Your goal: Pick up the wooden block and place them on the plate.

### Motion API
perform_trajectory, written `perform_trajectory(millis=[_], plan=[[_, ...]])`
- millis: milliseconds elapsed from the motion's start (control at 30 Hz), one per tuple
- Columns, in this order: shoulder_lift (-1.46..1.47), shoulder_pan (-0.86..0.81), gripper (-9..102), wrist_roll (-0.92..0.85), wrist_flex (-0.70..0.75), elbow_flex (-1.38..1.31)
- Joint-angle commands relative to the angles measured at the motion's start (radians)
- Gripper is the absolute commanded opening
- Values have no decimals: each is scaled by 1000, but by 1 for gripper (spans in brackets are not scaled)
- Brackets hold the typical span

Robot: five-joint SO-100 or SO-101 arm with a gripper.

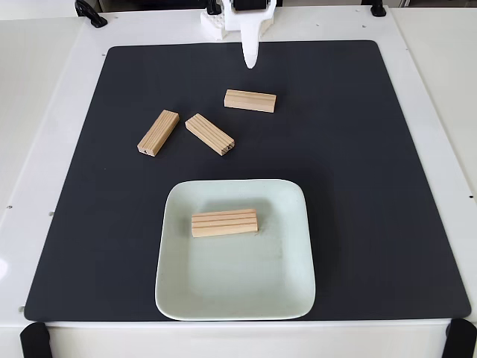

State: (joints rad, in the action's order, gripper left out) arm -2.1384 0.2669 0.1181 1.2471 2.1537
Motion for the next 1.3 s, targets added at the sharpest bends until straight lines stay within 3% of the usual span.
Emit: perform_trajectory(millis=[0,200,467,767,1133,1267], plan=[[71,0,0,38,18,-83],[149,6,1,34,15,-83],[160,6,14,31,17,-64],[152,-9,14,-31,-98,106],[152,-8,15,-31,-161,127],[152,5,26,-31,-161,127]])
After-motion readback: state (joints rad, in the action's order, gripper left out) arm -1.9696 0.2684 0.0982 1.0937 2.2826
